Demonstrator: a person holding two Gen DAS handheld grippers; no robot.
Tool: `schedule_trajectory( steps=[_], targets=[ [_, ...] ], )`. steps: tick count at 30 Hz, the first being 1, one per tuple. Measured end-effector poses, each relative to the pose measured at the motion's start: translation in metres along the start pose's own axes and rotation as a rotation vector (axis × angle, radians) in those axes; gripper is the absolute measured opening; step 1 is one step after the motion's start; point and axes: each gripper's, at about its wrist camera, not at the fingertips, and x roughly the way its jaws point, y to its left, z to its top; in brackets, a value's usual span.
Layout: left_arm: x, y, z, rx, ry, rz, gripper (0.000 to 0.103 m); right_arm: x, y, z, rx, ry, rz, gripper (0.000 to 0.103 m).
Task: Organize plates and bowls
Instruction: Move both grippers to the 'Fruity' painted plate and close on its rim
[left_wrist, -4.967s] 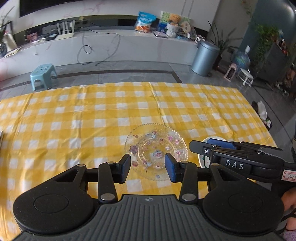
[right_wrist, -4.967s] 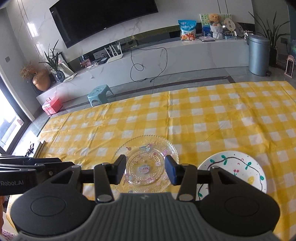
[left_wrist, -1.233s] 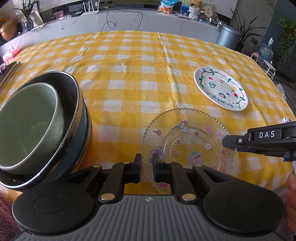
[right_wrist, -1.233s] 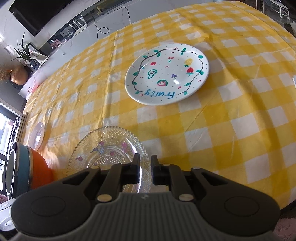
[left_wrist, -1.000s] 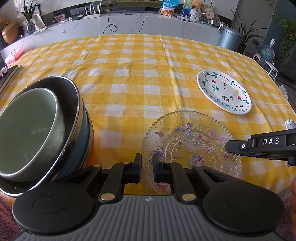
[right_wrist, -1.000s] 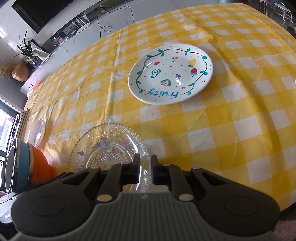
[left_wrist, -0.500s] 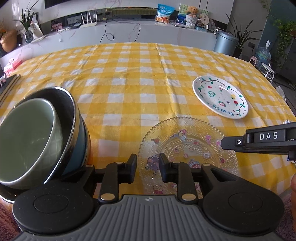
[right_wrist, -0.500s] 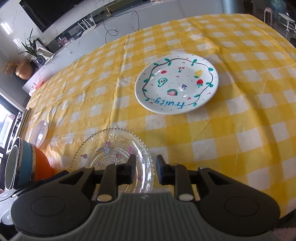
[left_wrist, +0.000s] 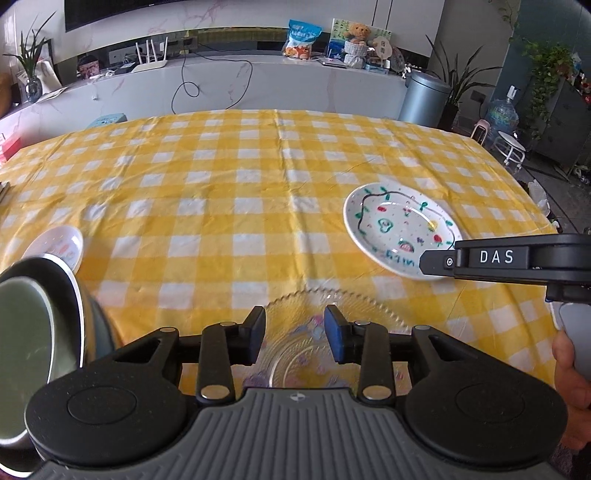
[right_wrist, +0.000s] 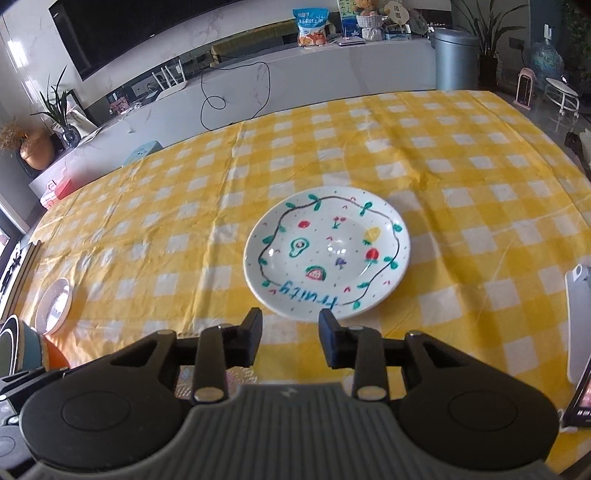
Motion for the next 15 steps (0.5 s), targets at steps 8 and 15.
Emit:
schedule_trajectory(
  steps=[8,15],
  targets=[
    [0.02,-0.008,0.028,-0.024,-0.007,-0.075,0.041,0.009,-0.036,0.027,0.109,-0.008,-0.016,0.033],
    [0.041,-0.015,0.047,-0.05,-0.008,-0.122,0.041,0.02,-0.049,0.043,0.095,-0.002,-0.047,0.033]
  ],
)
